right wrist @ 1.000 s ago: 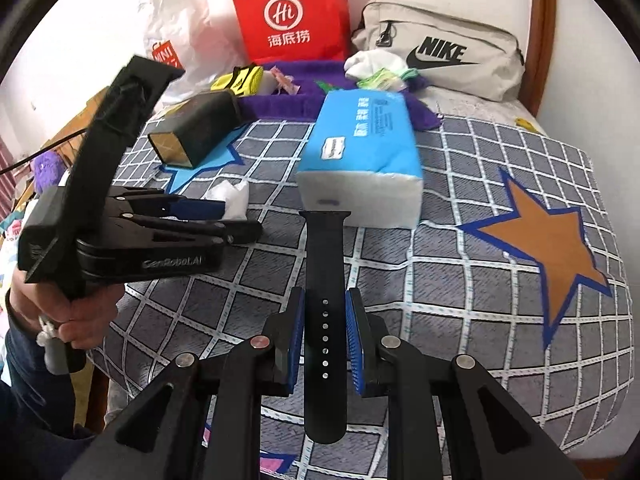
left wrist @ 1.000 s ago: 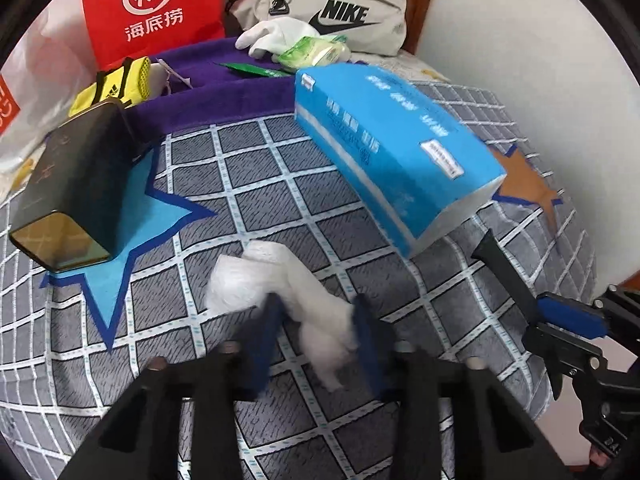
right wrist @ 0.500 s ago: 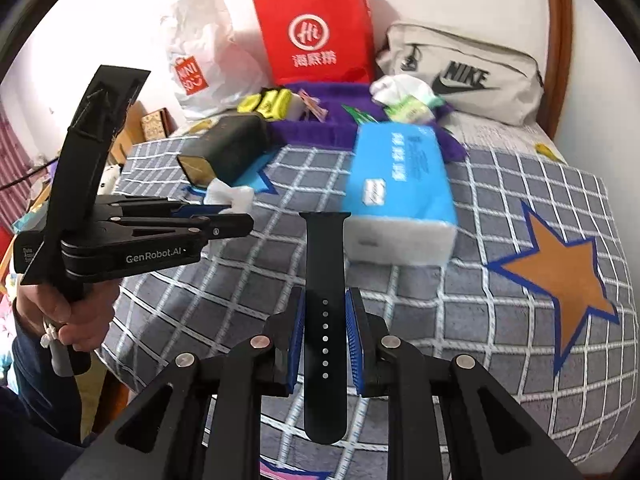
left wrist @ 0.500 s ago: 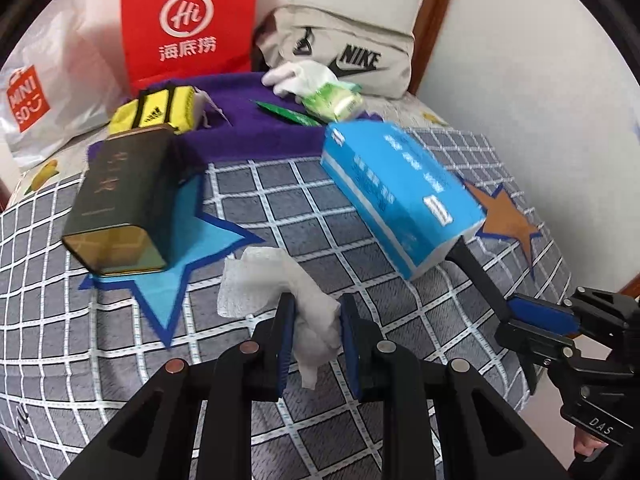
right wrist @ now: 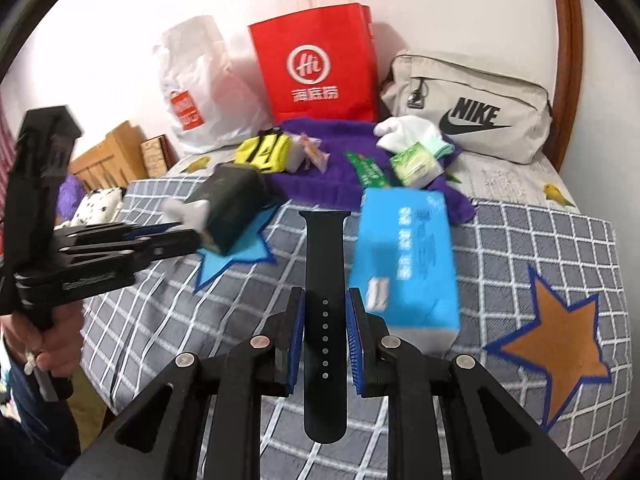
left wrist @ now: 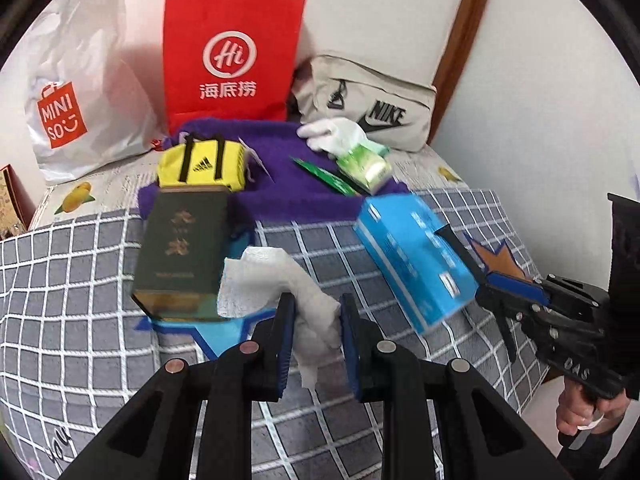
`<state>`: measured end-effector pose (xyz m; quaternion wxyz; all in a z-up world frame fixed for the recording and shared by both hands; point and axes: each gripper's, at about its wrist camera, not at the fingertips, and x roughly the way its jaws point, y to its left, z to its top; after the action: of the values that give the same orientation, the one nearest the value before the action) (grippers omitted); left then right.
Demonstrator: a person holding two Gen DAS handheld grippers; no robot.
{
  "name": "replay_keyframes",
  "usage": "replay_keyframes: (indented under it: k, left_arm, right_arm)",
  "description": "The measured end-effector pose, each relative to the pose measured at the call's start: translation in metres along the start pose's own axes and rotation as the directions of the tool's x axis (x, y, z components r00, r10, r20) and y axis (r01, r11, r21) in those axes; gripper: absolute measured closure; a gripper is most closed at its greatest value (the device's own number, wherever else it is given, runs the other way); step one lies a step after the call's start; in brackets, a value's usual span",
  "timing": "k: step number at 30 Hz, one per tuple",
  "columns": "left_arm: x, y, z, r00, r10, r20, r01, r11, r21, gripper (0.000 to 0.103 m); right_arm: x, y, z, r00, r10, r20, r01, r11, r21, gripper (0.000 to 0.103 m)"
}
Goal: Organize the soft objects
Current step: 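Carry the tissue and watch strap over the purple towel with both tools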
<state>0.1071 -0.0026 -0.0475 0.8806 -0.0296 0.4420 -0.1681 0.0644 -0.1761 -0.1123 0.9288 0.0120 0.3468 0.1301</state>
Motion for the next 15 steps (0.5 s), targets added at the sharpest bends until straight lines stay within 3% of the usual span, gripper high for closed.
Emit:
replay_keyframes:
  k: [15]
  left_arm:
    - [0.007,0.048,0.078,0.995,0.075,0.061,-0.071,0.995,-0.064,0.082]
  right_arm:
    - [0.029,-0.022,0.099,0.999,-0.003,0.051,0.003,1.000,0.006,0.083]
